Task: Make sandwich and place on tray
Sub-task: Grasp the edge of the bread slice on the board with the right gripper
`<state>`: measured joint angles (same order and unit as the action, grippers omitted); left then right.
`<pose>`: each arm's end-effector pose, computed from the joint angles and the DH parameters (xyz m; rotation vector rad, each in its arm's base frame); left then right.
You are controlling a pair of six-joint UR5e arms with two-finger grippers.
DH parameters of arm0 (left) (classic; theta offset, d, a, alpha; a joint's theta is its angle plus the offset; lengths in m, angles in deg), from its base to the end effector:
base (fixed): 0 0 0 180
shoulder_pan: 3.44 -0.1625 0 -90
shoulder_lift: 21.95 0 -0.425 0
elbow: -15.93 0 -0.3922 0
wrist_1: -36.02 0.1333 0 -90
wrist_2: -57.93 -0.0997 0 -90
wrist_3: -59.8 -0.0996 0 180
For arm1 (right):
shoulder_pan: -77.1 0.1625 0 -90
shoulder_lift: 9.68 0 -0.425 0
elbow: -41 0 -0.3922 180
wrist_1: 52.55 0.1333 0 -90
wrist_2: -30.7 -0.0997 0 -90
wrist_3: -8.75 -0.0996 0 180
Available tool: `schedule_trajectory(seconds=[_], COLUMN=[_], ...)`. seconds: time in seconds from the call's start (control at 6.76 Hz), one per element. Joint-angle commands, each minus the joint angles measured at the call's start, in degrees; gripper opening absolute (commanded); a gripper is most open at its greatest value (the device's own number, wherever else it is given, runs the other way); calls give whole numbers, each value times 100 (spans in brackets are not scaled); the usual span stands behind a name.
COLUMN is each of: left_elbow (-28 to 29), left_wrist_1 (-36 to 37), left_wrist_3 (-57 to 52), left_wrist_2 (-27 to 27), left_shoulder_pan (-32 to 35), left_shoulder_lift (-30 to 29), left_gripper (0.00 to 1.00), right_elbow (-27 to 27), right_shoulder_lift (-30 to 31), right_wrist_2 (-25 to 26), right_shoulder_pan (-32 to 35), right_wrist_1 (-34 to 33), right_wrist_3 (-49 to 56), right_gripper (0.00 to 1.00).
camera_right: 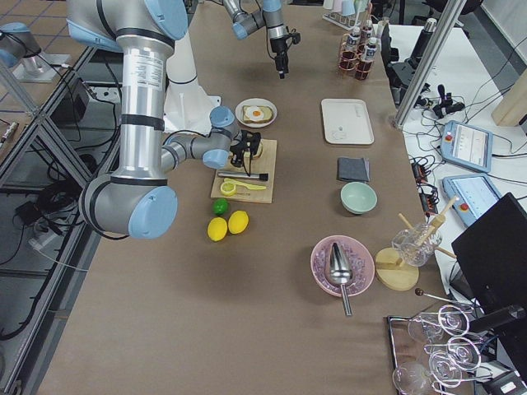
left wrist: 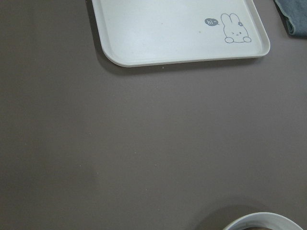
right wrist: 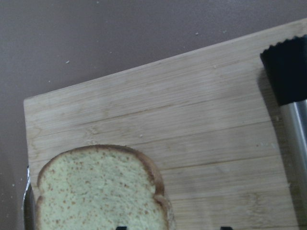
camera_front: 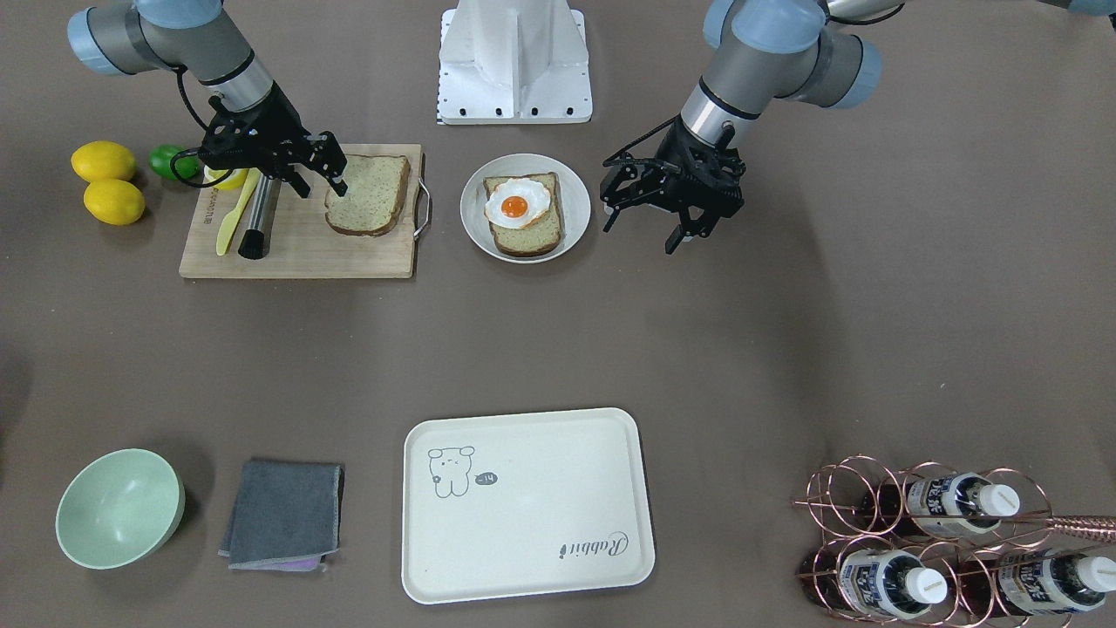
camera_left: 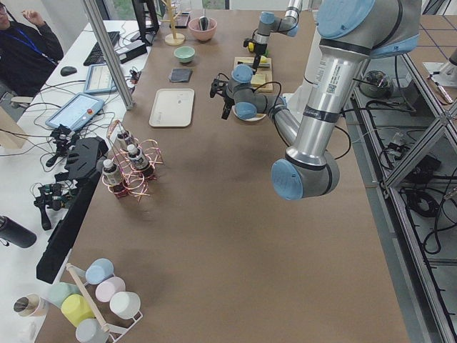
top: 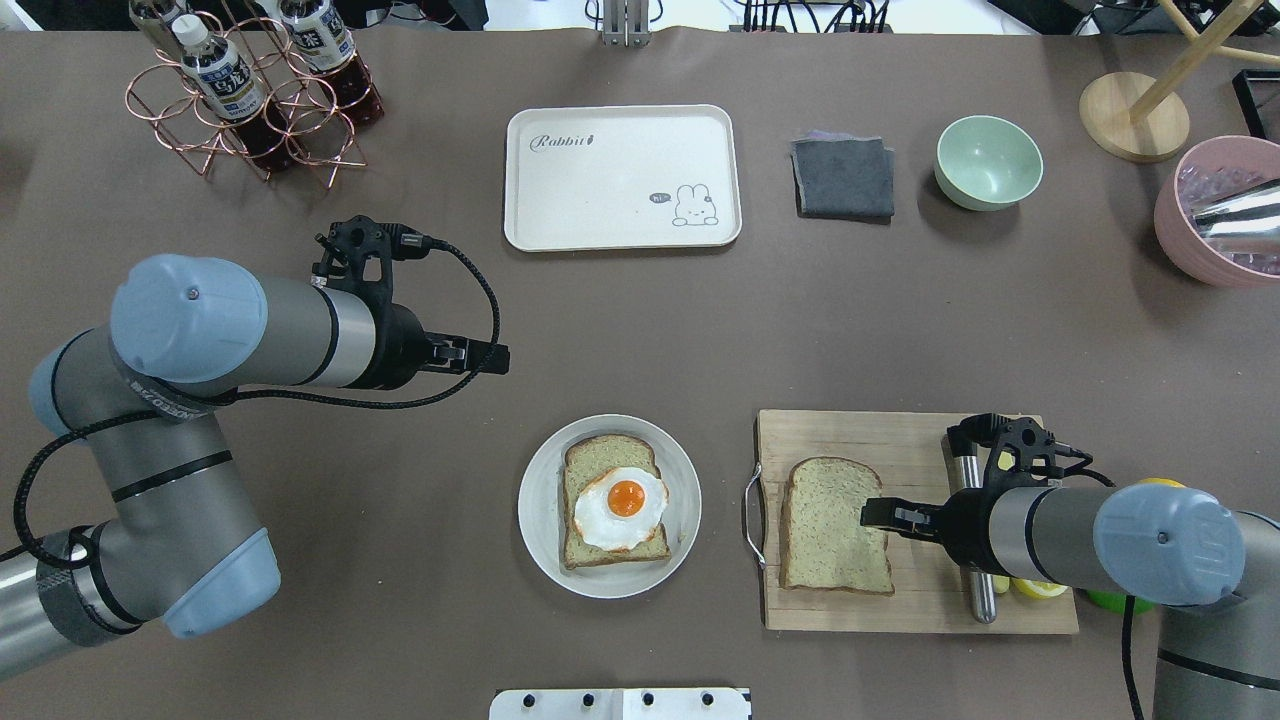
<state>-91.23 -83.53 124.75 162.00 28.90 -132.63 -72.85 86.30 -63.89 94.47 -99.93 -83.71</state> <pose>0.4379 -0.4064 0.2646 0.3715 1.1292 0.0325 -0.4059 -0.2583 0.4270 0.0652 -1.0592 0.2709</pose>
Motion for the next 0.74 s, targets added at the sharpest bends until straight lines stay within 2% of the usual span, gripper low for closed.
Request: schedule_trajectory(seconds=[0.0, 0.15, 0.3, 0.59], left_elbow=[-32, -33, -33, -33], left_wrist_1=[-7, -7, 2, -7], left_wrist_3=[0, 0, 0, 0], left_wrist_2=[-1, -1, -1, -1], left_shoulder_pan=[0, 0, 0, 0], left_shoulder_lift=[11, 2, 2, 2], left_gripper=[98, 98, 98, 98], right_elbow=[13, 13, 21, 13], right_shoulder_lift=[-131, -167, -211, -211], right_wrist_2=[47, 55, 55, 160], right_shoulder_pan=[-59, -59, -59, -76], right_wrist_1=[-8, -9, -9, -17], right_wrist_3=[-9, -70, -183, -176], right_gripper=[60, 35, 1, 0])
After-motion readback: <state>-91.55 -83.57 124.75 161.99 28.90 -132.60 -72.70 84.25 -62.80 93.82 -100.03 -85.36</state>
